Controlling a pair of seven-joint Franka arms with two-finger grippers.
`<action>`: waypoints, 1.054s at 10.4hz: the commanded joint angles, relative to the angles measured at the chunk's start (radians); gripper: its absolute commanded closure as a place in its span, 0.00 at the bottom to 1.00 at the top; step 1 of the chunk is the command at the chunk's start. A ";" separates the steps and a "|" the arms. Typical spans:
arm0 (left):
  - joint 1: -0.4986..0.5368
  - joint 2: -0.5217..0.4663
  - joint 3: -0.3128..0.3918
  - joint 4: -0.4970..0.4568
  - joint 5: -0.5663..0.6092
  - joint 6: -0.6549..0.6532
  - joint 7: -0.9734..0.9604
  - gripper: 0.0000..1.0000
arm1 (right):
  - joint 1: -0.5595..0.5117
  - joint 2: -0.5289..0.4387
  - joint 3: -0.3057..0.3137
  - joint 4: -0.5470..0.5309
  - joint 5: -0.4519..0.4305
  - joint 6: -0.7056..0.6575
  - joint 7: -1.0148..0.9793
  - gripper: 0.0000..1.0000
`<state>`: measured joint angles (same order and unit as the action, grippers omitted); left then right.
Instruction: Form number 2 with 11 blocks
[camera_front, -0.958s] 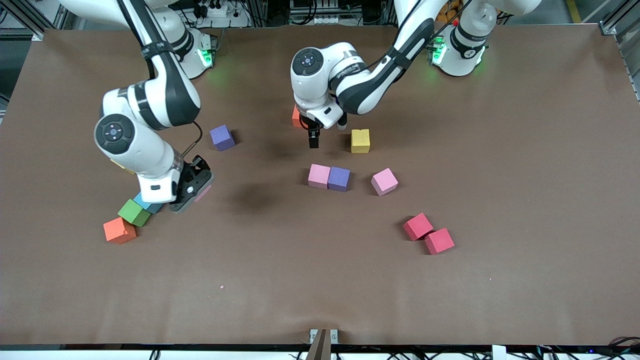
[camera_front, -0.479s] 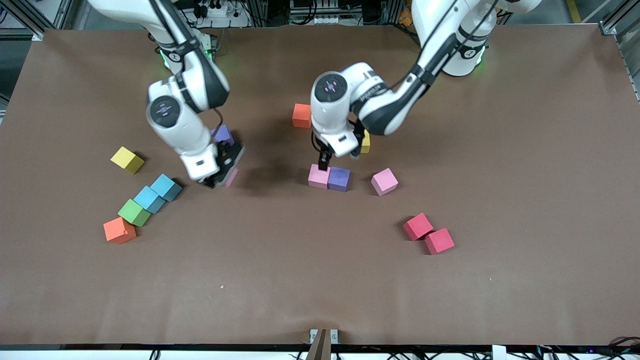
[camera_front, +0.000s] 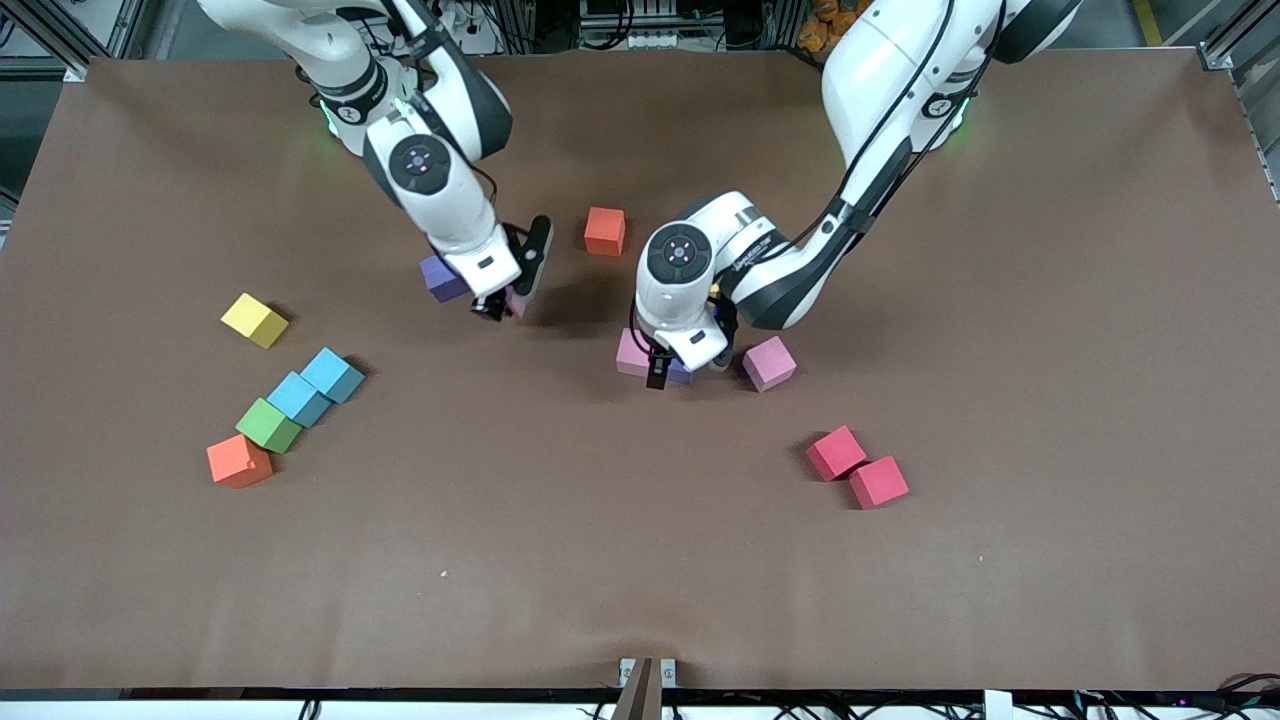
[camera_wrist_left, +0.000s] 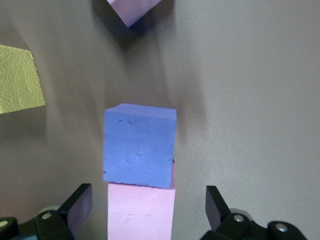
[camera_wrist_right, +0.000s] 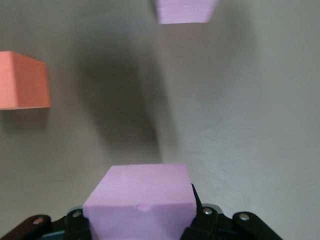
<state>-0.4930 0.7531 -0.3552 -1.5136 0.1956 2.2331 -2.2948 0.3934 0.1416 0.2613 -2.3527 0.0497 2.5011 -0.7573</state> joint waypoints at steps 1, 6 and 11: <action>-0.032 0.041 0.007 0.046 0.001 -0.007 0.000 0.00 | -0.005 -0.022 0.073 -0.079 -0.016 0.060 0.067 0.46; -0.047 0.080 0.008 0.047 0.004 0.031 0.003 0.00 | 0.045 0.039 0.161 -0.111 -0.131 0.133 0.370 0.48; -0.056 0.091 0.025 0.049 -0.001 0.045 -0.002 0.70 | 0.093 0.110 0.167 -0.100 -0.373 0.137 0.657 0.49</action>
<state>-0.5410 0.8387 -0.3438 -1.4908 0.1956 2.2784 -2.2949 0.4718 0.2233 0.4232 -2.4599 -0.2661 2.6261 -0.1827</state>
